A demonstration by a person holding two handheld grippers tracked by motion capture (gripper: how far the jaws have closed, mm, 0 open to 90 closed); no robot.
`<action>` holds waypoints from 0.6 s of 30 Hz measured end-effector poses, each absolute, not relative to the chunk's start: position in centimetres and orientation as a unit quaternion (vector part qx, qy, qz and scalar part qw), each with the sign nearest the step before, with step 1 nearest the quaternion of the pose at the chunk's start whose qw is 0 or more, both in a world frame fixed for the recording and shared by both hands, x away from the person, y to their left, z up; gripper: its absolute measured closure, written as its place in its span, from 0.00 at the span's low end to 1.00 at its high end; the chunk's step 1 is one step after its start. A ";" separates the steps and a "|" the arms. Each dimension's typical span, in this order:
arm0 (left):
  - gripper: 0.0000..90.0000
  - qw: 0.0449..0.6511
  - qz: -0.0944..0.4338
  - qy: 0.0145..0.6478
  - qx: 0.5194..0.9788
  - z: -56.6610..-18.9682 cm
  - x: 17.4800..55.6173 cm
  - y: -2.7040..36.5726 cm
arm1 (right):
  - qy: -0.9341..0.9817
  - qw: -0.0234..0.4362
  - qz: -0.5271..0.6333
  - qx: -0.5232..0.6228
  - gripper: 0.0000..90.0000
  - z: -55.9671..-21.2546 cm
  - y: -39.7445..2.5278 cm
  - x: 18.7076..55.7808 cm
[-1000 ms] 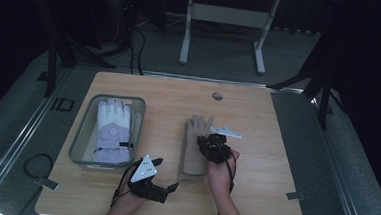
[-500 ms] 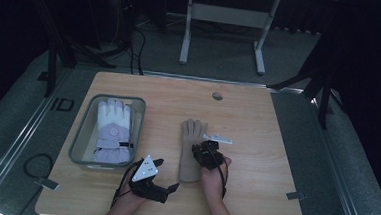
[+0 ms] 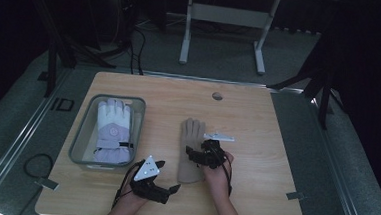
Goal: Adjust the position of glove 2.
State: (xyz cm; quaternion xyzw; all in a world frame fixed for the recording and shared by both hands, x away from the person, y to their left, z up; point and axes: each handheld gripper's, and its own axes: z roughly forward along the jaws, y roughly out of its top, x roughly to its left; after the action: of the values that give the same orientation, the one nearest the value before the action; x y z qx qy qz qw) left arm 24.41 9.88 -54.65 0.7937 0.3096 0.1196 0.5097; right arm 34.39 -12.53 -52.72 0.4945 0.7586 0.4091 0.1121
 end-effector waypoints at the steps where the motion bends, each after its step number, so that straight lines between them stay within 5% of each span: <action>1: 0.04 0.509 0.117 0.309 0.794 -54.7 24.4 9.8 | 0.759 0.105 0.420 0.487 0.25 -52.6 -12.8 34.5; 3: 0.04 0.507 0.117 0.309 0.796 -54.7 24.5 9.8 | 0.770 0.110 0.420 0.467 0.14 -52.4 -13.0 34.6; 11: 0.05 0.502 0.109 0.297 0.805 -54.9 24.3 9.4 | 0.796 0.069 0.445 0.403 0.22 -52.1 -15.5 35.4; 18: 0.05 0.506 0.085 0.295 0.806 -55.1 24.4 9.2 | 0.826 0.093 0.441 0.339 0.19 -51.9 -17.3 35.4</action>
State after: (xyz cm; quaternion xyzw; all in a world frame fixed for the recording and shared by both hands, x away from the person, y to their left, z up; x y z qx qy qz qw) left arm 24.37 9.24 -55.14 0.8057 0.2955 0.0854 0.5062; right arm 35.40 -17.30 -51.90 0.3390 0.8257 0.4412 0.0933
